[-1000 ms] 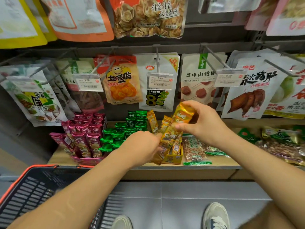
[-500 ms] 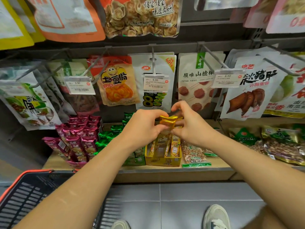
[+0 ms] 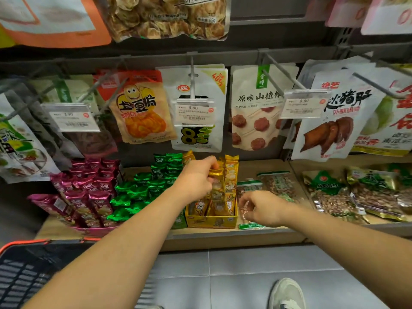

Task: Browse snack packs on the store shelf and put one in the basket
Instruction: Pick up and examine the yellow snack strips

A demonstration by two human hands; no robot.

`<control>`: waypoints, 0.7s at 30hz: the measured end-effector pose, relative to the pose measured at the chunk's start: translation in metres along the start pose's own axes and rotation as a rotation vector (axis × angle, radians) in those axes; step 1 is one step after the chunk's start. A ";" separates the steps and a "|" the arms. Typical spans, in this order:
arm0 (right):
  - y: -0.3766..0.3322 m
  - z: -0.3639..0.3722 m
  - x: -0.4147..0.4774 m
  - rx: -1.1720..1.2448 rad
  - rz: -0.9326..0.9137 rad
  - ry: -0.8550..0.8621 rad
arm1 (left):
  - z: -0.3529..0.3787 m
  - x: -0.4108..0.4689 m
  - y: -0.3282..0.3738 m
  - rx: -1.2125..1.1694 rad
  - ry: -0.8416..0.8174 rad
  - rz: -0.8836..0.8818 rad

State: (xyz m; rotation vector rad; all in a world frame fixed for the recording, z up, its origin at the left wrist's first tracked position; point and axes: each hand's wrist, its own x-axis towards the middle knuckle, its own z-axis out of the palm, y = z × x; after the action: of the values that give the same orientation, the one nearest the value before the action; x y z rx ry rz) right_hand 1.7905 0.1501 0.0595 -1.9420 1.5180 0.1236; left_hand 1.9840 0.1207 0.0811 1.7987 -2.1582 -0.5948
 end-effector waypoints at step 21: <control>0.000 0.063 0.049 0.239 0.152 0.174 | -0.011 0.002 0.000 0.312 0.074 0.015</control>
State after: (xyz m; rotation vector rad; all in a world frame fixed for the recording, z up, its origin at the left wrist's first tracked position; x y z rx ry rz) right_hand 1.8256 0.1436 -0.0119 -1.6838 1.7086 -0.1596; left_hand 1.9883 0.1173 0.0910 1.9181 -2.3133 -0.1904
